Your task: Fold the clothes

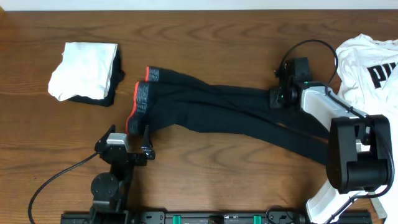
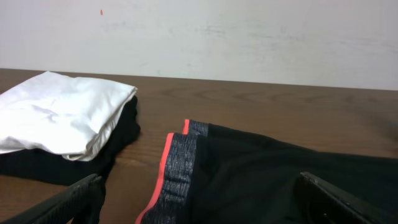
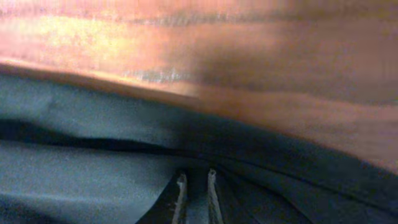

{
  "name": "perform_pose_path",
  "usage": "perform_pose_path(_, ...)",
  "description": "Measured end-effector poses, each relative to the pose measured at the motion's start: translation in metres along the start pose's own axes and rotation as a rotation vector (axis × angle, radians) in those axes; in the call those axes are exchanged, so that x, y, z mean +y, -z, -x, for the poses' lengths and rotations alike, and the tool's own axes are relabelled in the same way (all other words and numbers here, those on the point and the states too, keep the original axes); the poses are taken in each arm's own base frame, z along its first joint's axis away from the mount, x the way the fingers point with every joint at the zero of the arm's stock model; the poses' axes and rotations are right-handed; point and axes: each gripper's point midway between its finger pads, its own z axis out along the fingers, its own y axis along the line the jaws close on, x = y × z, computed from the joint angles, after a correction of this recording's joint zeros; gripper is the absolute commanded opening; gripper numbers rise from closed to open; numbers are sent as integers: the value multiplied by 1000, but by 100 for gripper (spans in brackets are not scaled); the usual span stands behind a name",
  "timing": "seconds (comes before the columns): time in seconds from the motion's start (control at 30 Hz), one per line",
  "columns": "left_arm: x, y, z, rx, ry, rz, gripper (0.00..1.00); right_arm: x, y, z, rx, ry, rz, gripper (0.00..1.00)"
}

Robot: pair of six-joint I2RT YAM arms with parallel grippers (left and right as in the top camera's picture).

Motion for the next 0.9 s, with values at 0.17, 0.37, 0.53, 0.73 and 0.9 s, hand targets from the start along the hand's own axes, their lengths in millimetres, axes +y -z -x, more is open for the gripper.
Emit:
perform_pose_path(0.17,0,0,0,0,0,0,98,-2,-5,16,-74,-2,-11,7)
perform_pose_path(0.37,0,0,0,0,0,0,98,-2,-18,49,-212,3,-10,8)
perform_pose_path(0.53,0,0,0,0,0,0,98,-2,-24,77,-338,20,-16,20)
perform_pose_path(0.73,0,0,0,0,0,0,98,-1,-17,89,-370,36,-22,45)
perform_pose_path(0.9,0,0,0,0,0,0,98,7,21,96,-389,48,5,52)
